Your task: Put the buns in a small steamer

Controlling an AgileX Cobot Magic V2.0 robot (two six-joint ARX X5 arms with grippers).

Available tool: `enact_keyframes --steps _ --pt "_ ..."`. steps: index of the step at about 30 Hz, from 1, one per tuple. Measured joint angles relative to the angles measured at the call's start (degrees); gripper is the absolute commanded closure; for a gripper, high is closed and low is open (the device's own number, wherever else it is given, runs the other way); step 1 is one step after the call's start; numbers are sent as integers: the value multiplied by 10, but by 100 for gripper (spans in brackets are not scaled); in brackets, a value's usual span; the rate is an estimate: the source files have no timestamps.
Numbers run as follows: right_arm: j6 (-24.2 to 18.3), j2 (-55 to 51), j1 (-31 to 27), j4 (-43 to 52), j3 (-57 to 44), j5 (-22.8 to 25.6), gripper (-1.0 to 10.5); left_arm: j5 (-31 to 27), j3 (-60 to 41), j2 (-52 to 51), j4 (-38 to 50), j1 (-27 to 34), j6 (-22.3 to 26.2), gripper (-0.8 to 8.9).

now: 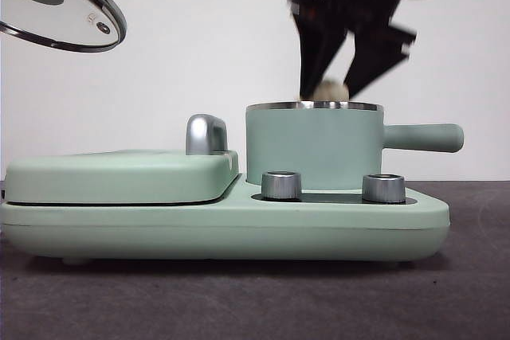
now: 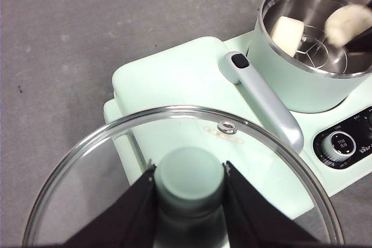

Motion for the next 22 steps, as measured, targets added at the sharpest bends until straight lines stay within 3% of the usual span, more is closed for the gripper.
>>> enact_keyframes --steps 5,10,13,18,22 --pt "-2 41 -13 12 0 -5 659 0 0 0 0 0 0 803" --pt "-9 45 -14 24 0 -6 558 0 0 0 0 0 0 803" --pt "-11 45 -13 15 9 -6 556 0 0 0 0 0 0 803" --pt "-10 -10 -13 -23 68 -6 556 0 0 0 0 0 0 803" --pt "16 -139 -7 147 0 -34 558 0 0 0 0 0 0 803"
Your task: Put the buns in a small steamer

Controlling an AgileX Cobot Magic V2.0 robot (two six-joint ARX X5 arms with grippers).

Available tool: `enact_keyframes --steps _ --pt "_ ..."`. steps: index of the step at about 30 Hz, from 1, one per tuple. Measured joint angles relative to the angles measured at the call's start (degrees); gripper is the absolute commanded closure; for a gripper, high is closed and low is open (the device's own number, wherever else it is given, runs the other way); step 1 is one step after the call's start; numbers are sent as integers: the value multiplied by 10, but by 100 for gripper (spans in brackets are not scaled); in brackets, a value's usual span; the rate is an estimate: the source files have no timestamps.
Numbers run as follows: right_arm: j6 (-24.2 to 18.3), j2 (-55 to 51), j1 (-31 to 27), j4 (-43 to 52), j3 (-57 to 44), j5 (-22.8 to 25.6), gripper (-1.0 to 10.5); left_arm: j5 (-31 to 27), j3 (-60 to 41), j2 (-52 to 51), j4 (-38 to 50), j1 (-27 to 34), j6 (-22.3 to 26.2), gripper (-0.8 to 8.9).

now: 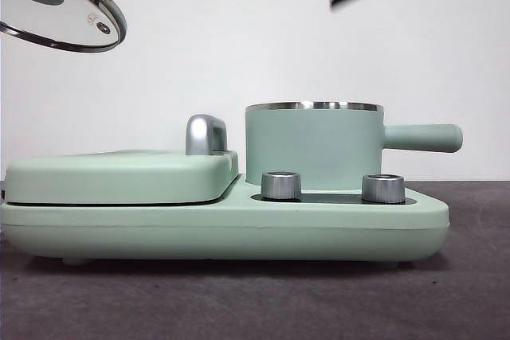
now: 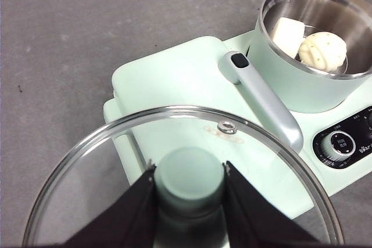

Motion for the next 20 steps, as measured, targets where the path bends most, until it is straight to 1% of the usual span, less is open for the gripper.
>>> enact_keyframes --steps 1,4,6,8,14,16,18,20 --pt "8 -34 4 52 -36 9 558 0 0 0 0 0 0 803" --pt "19 -99 10 146 -117 16 558 0 0 0 0 0 0 803" --pt "21 -138 13 193 -169 16 558 0 0 0 0 0 0 803" --pt "22 -178 14 219 -218 16 558 0 0 0 0 0 0 803" --pt "22 -289 18 222 -341 17 558 0 0 0 0 0 0 803" --pt "27 -327 20 204 -379 16 559 4 0 0 2 0 0 803" --pt "35 -364 21 176 -409 16 559 21 0 0 9 0 0 803" --pt "41 -403 21 135 -433 16 559 52 0 5 26 -2 -5 803"
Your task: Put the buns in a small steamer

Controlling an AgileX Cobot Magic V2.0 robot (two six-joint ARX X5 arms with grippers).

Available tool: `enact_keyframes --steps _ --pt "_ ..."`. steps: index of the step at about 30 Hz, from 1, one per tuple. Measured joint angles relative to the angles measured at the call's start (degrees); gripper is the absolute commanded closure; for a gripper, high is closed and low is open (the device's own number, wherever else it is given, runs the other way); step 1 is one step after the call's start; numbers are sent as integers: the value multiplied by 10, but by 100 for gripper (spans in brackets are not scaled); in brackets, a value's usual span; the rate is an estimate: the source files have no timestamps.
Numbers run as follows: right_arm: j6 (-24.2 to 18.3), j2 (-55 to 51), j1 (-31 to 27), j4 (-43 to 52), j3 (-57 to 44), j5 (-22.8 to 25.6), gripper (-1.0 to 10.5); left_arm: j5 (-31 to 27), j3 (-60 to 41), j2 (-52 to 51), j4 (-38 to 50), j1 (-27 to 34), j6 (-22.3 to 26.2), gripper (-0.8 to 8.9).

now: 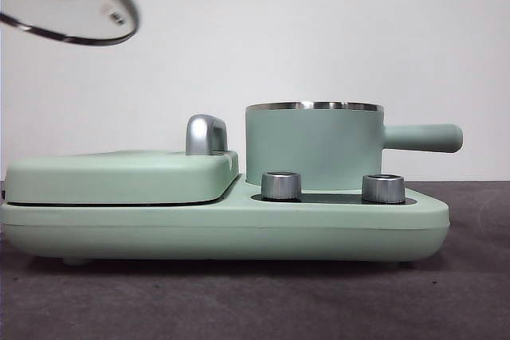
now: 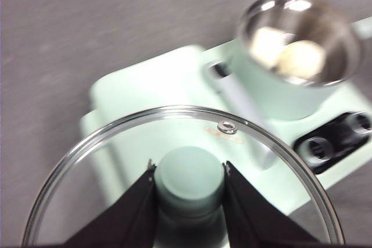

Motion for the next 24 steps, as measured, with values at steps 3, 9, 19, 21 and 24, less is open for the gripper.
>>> enact_keyframes --steps 3,9,19,21,24 --pt "5 -49 0 -63 -15 0 559 34 0 20 35 -14 -13 803" --pt "9 -122 0 -142 -15 9 559 38 0 84 119 -62 -25 803" --pt "27 -150 0 -161 -15 12 559 37 0 223 329 -151 -25 803" --pt "34 -150 0 -157 -15 12 559 31 0 249 381 -163 -25 803" --pt "38 -150 0 -156 -15 12 559 15 0 285 447 -175 -25 803"
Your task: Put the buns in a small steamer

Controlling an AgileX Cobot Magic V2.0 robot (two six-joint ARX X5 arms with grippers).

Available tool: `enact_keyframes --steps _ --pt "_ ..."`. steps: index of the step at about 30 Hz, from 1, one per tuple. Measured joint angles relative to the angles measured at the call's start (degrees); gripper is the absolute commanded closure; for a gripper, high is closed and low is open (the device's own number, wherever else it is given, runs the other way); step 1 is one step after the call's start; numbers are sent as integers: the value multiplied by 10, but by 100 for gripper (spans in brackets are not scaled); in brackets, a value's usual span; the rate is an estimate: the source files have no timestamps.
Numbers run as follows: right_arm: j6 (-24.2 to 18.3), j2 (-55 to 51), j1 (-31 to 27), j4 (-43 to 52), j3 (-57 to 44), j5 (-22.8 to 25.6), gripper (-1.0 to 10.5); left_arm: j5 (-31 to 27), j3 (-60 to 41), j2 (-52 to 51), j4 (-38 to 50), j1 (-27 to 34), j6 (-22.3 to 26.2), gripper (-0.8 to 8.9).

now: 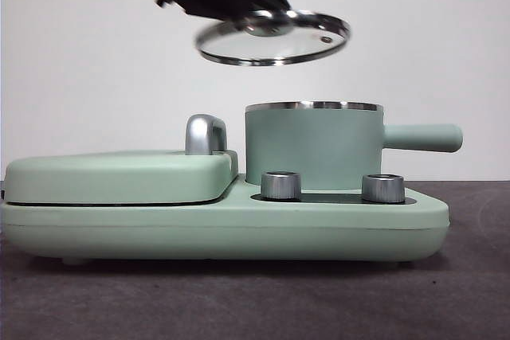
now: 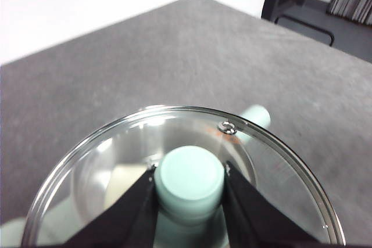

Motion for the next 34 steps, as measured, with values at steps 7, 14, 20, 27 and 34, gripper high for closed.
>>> enact_keyframes --steps 7,14,20,27,34 --pt "2 0 0 0 0 0 559 -17 2 68 72 -12 1 803" --pt "2 0 0 0 0 0 559 -21 51 133 71 -12 3 803" --pt "2 0 0 0 0 0 559 -21 78 152 84 -12 3 803" --pt "2 0 0 -3 0 0 559 -21 78 162 71 -12 16 803" --pt "2 0 0 -3 0 2 559 -21 78 165 71 -12 16 803"
